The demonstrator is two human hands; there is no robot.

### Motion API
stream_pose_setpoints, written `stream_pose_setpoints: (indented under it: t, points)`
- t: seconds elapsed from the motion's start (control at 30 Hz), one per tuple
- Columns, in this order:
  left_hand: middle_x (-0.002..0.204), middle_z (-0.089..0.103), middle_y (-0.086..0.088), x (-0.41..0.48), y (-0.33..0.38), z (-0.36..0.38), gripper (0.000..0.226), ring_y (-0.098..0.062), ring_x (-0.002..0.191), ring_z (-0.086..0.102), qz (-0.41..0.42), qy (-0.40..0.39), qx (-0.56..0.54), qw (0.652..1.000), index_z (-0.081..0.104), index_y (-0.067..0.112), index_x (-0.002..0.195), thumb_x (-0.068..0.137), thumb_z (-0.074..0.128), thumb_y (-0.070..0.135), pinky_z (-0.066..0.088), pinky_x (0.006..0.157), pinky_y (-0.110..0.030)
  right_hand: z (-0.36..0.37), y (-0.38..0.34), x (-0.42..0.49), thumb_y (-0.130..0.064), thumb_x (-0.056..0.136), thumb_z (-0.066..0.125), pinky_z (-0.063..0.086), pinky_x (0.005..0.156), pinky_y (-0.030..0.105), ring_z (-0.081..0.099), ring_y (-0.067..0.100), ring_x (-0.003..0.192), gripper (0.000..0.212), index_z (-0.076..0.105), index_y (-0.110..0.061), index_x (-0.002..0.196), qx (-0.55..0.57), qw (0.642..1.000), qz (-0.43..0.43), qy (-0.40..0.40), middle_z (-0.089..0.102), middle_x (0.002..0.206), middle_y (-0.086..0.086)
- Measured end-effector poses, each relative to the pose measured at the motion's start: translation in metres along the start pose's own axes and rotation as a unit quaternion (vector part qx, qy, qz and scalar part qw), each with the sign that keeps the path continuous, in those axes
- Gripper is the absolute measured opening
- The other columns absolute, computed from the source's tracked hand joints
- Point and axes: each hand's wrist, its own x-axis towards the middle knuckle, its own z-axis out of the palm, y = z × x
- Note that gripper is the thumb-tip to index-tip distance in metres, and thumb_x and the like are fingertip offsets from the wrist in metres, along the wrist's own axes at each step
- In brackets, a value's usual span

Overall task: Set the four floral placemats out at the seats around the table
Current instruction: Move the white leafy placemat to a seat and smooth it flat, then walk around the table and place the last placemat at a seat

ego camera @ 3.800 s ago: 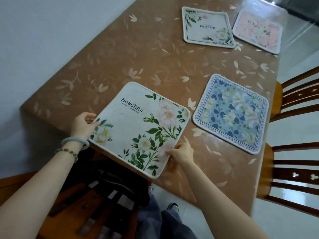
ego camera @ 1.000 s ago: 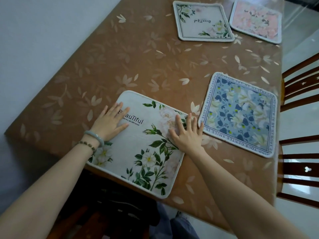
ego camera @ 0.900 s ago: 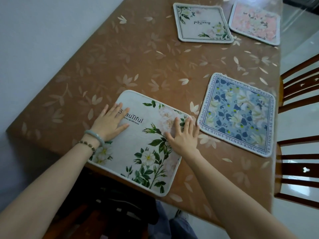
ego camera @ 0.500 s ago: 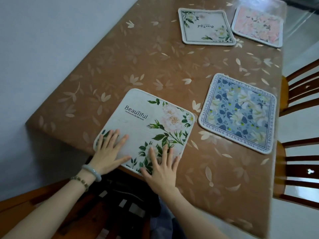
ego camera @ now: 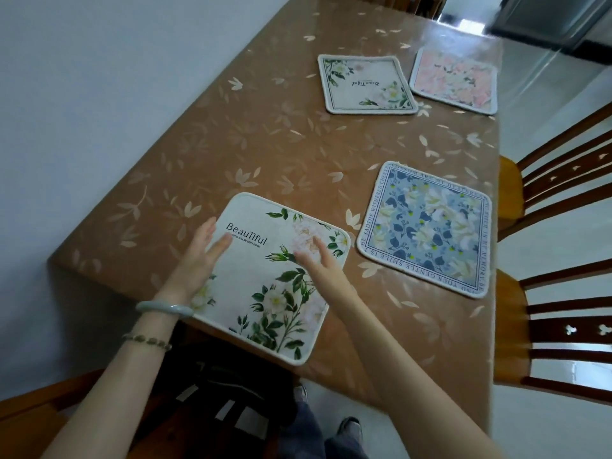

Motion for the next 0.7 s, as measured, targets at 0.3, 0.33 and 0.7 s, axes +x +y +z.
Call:
stream_pose_setpoints:
  t: [0.3, 0.33, 0.7]
  points:
    - [0.144, 0.04, 0.019, -0.05, 0.142, 0.024, 0.052, 0.002, 0.133, 0.038, 0.322, 0.119, -0.104, 0.933, 0.033, 0.049, 0.134, 0.087, 0.054, 0.053, 0.034, 0.109, -0.034, -0.119, -0.116, -0.07, -0.041, 0.081, 0.069, 0.045, 0.098, 0.025, 0.048, 0.011, 0.127, 0.07, 0.036, -0.036, 0.142, 0.052, 0.935, -0.281, 0.21, 0.044, 0.144, -0.002]
    - [0.145, 0.04, 0.015, -0.057, 0.157, 0.029, 0.052, 0.0, 0.134, 0.038, 0.353, 0.122, -0.111, 0.921, 0.033, 0.047, 0.135, 0.088, 0.054, 0.05, 0.034, 0.11, -0.03, -0.128, -0.124, -0.08, -0.041, 0.081, 0.07, 0.044, 0.097, 0.022, 0.047, 0.01, 0.127, 0.071, 0.034, -0.036, 0.143, 0.046, 0.923, -0.301, 0.235, 0.043, 0.144, -0.005]
    - [0.141, 0.045, -0.002, -0.105, 0.255, 0.084, 0.066, -0.018, 0.132, 0.045, 0.51, 0.076, -0.105, 0.85, 0.025, 0.027, 0.141, 0.087, 0.061, 0.043, 0.034, 0.111, -0.049, -0.194, -0.155, -0.174, -0.023, 0.082, 0.073, 0.044, 0.099, 0.018, 0.048, 0.01, 0.125, 0.077, 0.03, -0.023, 0.145, 0.028, 0.857, -0.387, 0.341, 0.039, 0.146, 0.0]
